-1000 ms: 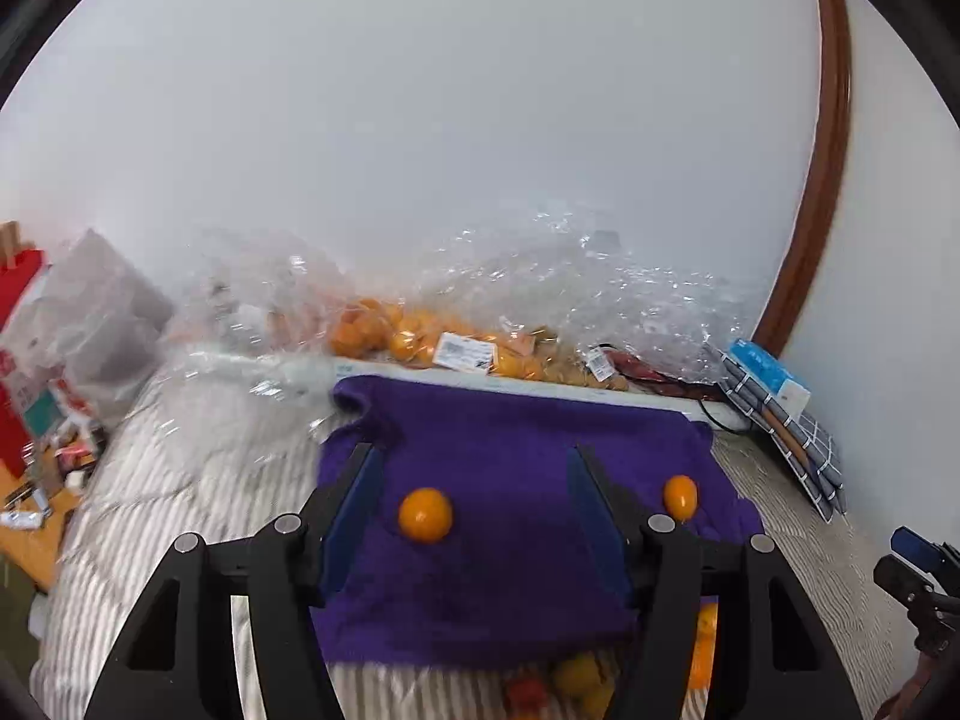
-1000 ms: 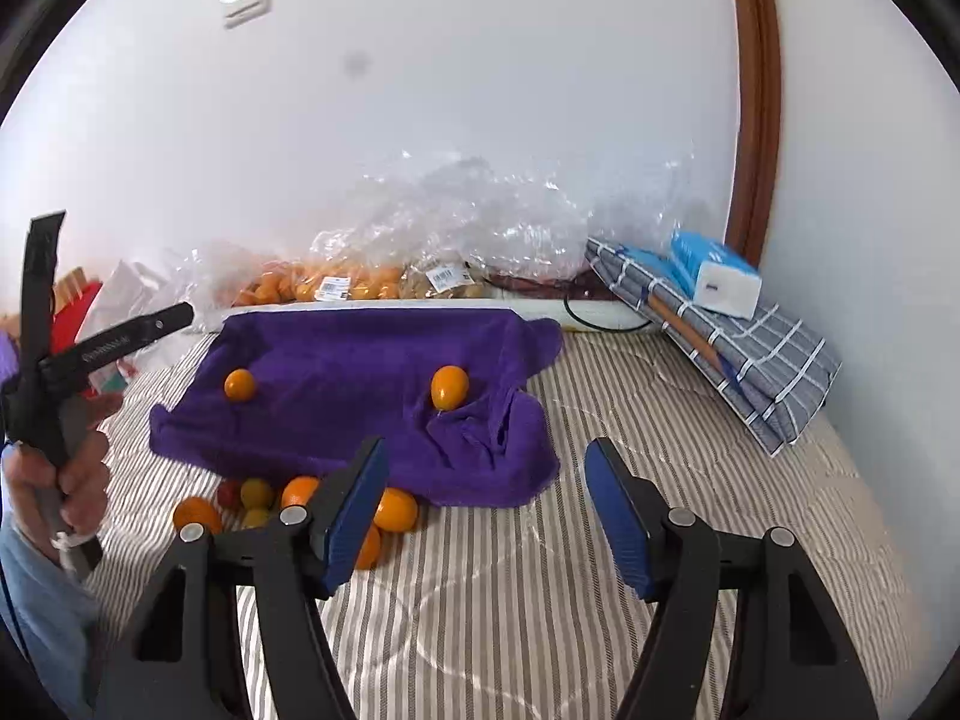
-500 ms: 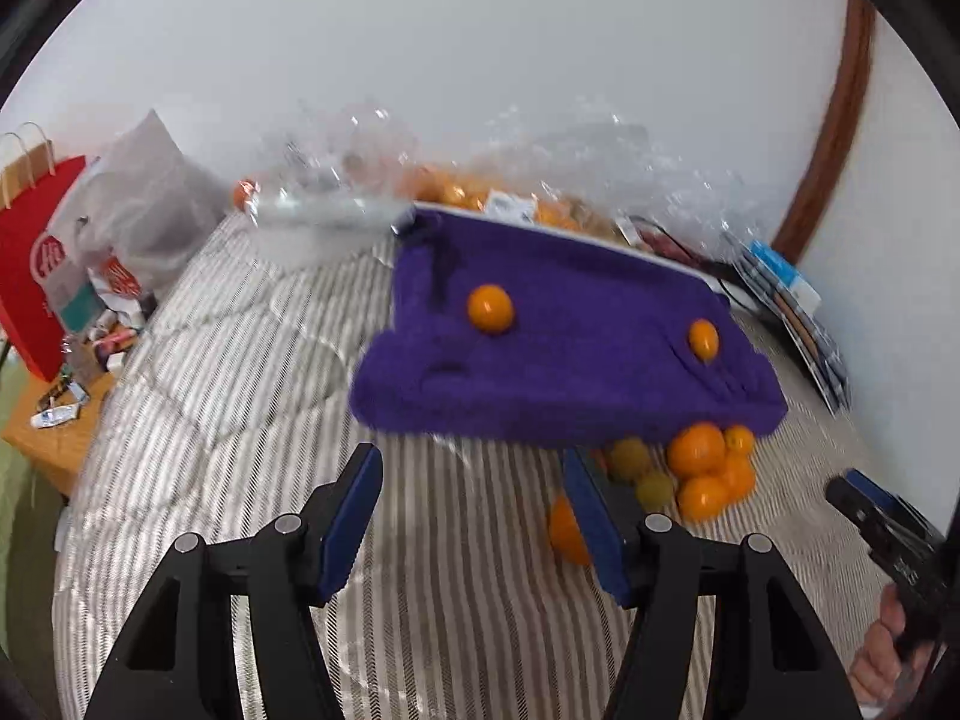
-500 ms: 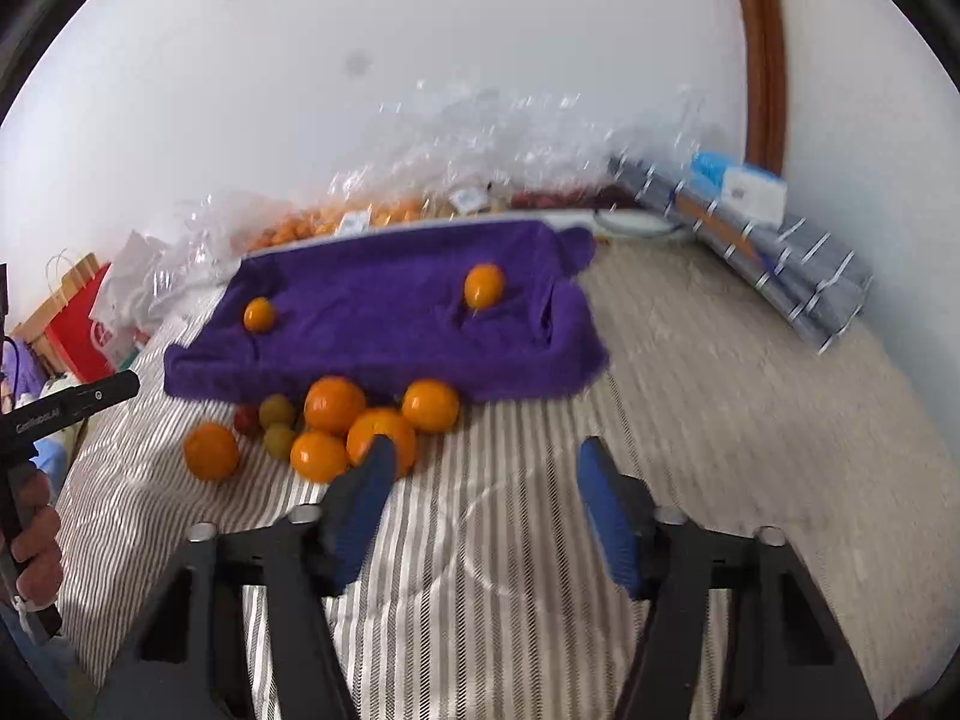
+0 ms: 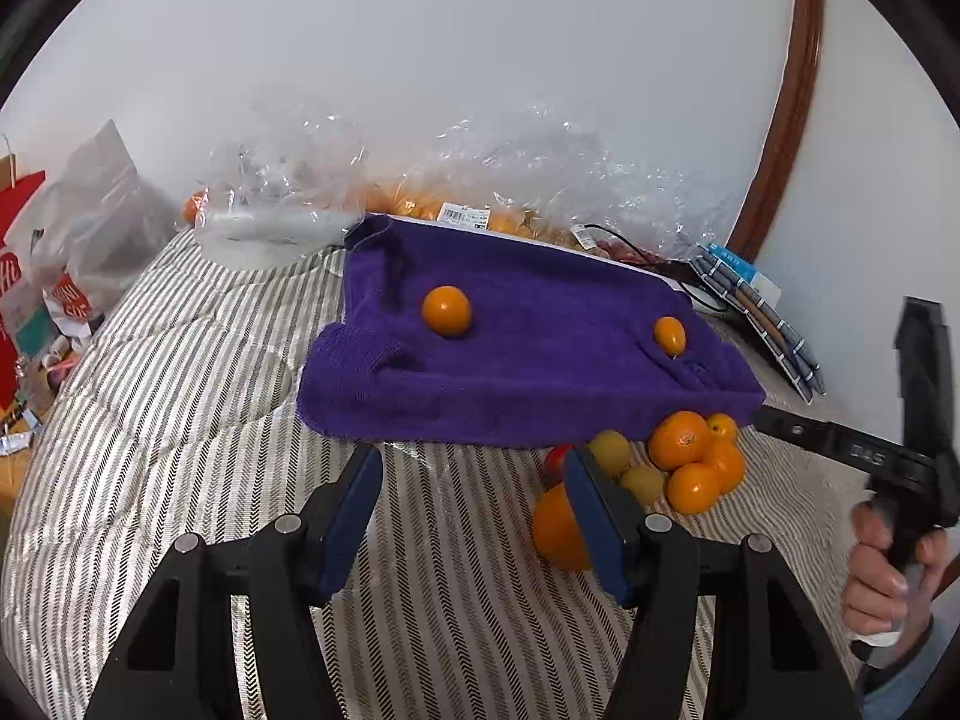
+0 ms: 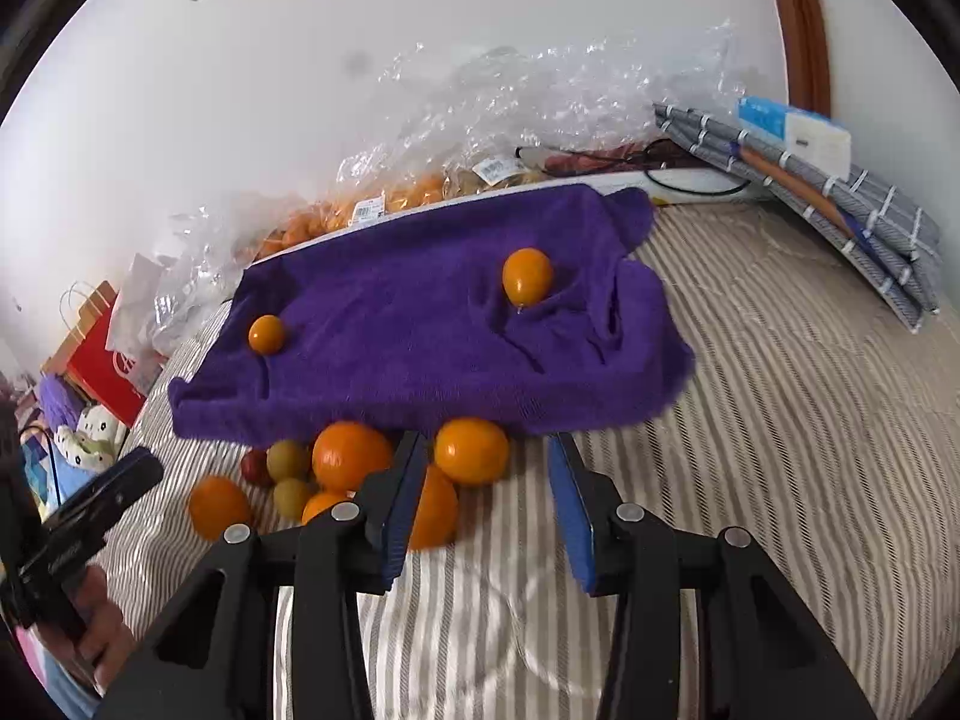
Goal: Organize fruits
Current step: 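Lift both open grippers away from the towel back toward the fruit, then grasp a tangerine with the right gripper while the left gripper grasps the large orange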
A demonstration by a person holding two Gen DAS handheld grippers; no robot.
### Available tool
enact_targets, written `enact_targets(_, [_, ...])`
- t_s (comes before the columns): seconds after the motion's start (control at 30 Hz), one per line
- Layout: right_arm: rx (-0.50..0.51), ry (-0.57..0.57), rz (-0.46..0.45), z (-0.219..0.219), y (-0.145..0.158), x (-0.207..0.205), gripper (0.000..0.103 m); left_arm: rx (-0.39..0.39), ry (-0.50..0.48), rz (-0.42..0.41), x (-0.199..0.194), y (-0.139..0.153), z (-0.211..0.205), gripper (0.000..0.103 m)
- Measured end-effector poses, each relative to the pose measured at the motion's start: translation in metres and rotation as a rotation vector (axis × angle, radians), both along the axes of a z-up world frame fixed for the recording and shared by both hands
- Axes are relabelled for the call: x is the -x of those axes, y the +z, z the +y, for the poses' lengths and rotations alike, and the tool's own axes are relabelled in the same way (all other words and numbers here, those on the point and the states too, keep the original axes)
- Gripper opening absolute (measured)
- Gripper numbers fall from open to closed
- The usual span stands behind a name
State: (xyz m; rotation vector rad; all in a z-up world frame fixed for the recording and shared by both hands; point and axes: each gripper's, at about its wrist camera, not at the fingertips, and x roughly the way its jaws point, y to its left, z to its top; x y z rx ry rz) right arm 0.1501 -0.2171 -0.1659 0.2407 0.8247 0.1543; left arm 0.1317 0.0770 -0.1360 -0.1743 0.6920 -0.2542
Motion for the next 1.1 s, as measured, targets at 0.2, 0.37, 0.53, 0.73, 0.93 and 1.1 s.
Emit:
enact_targets(0.2, [-0.063, 0.031, 0.078, 0.007, -0.014, -0.025, 0.042, 0.037, 0.047, -0.006, 0.0, -0.003, 0.012, 0.06])
enact_targets(0.37, [-0.119, 0.052, 0.134, 0.007, -0.027, -0.039, 0.042, 0.02, 0.054, 0.002, -0.001, -0.004, 0.01, 0.06])
enact_targets(0.53, [-0.156, 0.032, 0.132, -0.002, -0.029, -0.036, 0.039, -0.011, 0.049, -0.002, 0.0, -0.004, 0.007, 0.06])
enact_targets(0.73, [-0.081, -0.01, 0.08, -0.025, -0.012, -0.005, 0.039, 0.02, 0.045, 0.023, -0.002, -0.006, 0.011, 0.06])
enact_targets(0.93, [0.02, -0.049, 0.072, -0.039, -0.019, 0.043, 0.039, 0.067, -0.02, 0.035, 0.001, -0.006, 0.007, 0.061])
enact_targets(1.1, [0.027, -0.054, 0.035, -0.042, -0.025, 0.062, 0.039, 0.109, -0.127, 0.061, 0.0, -0.009, -0.006, 0.062])
